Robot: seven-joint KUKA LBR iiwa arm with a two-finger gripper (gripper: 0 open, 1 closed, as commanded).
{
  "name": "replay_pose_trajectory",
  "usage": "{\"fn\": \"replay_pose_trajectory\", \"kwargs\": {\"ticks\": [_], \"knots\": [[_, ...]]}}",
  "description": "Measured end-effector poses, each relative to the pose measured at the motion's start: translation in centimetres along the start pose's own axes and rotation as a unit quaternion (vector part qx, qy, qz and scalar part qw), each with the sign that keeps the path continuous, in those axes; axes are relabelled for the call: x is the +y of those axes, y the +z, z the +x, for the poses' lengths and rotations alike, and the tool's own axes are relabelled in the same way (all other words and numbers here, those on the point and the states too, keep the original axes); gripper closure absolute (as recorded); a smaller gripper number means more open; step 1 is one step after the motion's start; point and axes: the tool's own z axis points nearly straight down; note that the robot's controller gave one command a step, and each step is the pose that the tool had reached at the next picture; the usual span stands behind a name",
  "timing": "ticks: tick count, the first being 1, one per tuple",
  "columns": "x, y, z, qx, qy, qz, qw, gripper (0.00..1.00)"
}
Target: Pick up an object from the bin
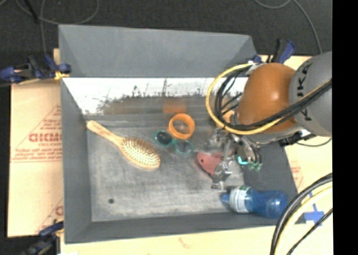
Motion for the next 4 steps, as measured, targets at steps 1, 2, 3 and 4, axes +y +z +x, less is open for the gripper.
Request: {"fn": "replay_pose_trajectory", "kwargs": {"ticks": [1, 2, 3, 4], "knots": [[0.0, -0.3, -0.1, -0.0021, 0.0, 0.0, 1.0, 0.0], [-1.7, 0.0, 0.7, -0.0039, -0.04, -0.001, 0.9992, 0.0], [-2.5, 1.1, 0.4, -0.008, -0.048, 0.001, 0.9988, 0.0], [-0.7, 5.3, 3.1, -0.007, -0.11, 0.001, 0.9939, 0.0]]}}
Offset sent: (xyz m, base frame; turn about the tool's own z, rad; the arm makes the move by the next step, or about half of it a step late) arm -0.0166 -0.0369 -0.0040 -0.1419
